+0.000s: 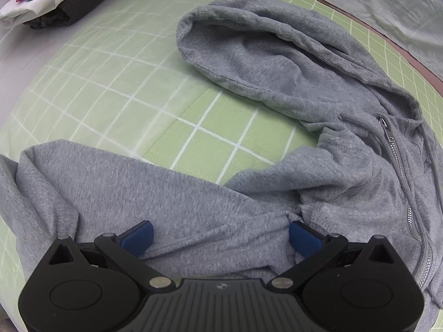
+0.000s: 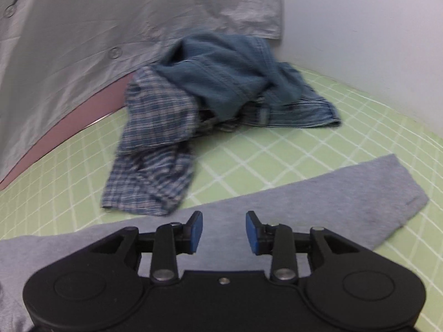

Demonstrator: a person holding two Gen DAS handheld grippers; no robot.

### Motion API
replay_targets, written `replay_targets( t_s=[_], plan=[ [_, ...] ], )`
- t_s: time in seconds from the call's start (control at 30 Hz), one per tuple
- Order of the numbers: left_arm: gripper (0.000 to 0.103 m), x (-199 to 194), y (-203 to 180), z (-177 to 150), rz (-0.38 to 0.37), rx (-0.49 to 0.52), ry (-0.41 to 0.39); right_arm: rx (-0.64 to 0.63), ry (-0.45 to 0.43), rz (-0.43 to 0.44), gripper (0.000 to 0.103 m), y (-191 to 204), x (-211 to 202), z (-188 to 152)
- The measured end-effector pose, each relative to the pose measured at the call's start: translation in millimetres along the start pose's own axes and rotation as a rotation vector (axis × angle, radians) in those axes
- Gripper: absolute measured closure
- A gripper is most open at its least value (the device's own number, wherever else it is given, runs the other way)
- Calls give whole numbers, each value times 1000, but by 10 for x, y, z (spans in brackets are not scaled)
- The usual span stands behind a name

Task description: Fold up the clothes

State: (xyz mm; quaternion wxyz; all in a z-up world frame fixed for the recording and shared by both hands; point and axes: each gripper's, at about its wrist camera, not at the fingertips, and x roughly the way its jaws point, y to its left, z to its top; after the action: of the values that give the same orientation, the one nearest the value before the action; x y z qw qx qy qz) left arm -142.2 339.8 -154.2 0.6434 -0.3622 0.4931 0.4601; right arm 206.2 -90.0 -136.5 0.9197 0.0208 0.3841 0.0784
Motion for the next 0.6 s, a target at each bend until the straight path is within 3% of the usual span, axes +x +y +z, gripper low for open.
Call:
replay_targets(
  t_s=[0.23,0.4,0.6],
  plan=[
    [0,-2,5,15,-6,39,-41,-268,90,341,50,1642,203,95],
    [0,15,22,77,-9,50,-53,-458,129,488,49,2571,302,-321],
    [0,47,46,209,1,49,-65,-552,139,559,33,3001,365,-577]
  ],
)
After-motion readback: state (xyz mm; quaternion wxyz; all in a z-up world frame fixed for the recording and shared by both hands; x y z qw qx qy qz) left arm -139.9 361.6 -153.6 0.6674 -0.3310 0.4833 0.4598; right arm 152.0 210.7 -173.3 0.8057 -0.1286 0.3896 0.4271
